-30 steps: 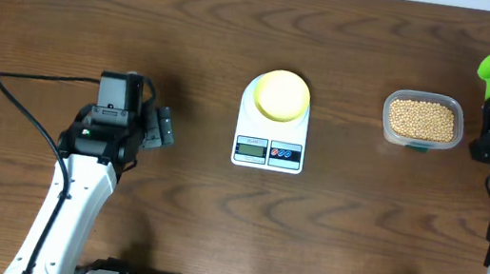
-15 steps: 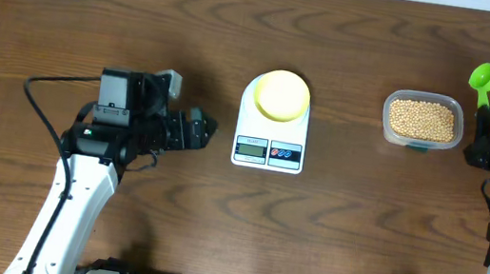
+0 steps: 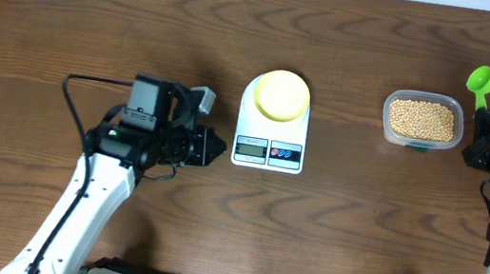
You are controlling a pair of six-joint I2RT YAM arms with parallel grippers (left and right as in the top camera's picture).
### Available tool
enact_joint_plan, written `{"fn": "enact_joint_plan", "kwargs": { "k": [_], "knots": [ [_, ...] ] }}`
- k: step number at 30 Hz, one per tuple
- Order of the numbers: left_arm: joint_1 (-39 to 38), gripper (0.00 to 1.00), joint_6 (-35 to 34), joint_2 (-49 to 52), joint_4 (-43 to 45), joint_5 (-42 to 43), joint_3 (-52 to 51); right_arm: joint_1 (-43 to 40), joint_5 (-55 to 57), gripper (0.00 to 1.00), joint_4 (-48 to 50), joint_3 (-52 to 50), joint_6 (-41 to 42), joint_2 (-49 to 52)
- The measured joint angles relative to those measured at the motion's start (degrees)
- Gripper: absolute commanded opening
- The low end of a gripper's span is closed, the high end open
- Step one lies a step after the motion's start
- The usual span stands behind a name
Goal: Scoop item into bowl and weigh 50g on scale
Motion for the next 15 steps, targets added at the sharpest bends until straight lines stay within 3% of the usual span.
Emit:
{"fn": "enact_joint_plan", "kwargs": {
  "k": [15],
  "knots": [
    [-9.73,0.07,-1.55,11.85,9.60,-5.73,0.00,0.00,0.00,0.01,-0.46,0.00,0.00,0.00]
  ]
}}
